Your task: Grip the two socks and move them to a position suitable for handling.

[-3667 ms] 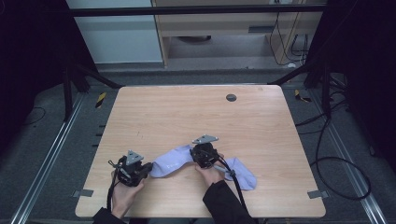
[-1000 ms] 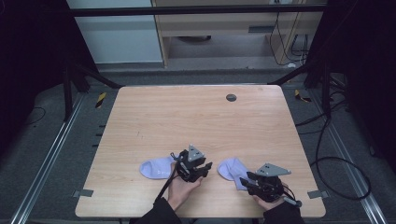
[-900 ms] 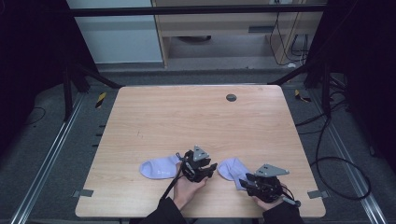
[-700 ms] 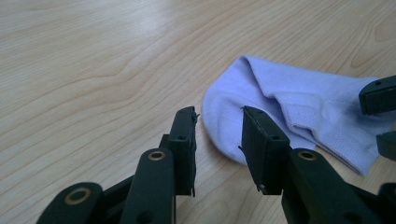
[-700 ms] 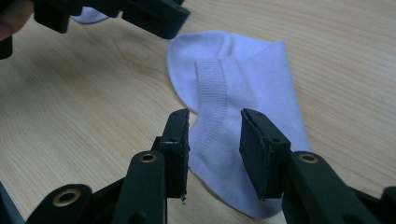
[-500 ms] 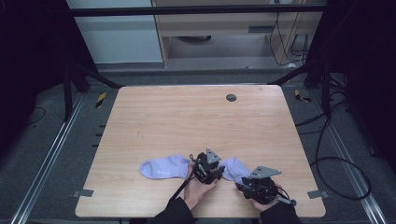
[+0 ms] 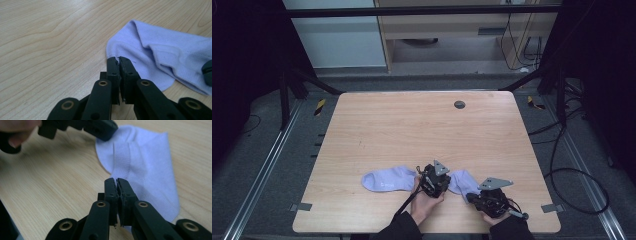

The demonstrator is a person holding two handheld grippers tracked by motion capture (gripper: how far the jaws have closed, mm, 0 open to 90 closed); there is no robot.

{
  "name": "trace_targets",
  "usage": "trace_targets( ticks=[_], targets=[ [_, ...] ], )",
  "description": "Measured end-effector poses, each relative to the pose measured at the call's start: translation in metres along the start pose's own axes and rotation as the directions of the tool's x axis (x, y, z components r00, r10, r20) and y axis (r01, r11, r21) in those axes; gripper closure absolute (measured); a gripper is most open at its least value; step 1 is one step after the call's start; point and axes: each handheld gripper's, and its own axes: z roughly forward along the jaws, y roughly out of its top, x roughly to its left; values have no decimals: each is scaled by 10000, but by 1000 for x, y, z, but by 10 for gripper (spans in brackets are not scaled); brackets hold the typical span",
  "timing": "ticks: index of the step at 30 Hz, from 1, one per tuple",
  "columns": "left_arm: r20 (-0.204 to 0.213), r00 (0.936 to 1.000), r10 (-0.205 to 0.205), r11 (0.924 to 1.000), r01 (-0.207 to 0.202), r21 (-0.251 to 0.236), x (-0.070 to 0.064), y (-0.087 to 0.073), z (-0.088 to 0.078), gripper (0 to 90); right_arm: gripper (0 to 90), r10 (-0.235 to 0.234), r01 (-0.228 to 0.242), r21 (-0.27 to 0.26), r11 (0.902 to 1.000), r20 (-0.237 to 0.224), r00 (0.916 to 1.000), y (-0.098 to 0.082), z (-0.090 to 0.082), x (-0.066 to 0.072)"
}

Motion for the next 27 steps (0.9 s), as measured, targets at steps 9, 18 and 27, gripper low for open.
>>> trace_targets(
  ticks=[9, 18, 27],
  targets=[
    [69, 9998, 184, 9998, -184, -17, 1, 0, 0, 884, 883, 1149, -996, -2341, 9671, 526, 9920, 6, -29, -17],
    [132, 9997, 210, 9998, -210, -2, 2, 0, 0, 885, 878, 2527, -1987, -2539, 9466, 2013, 9464, 2, -34, -52],
    [114, 9999, 112, 9999, -111, -94, 3, 1, 0, 855, 754, 2458, -1845, -2105, 9600, 3189, 9154, -3, -30, -58]
  ],
)
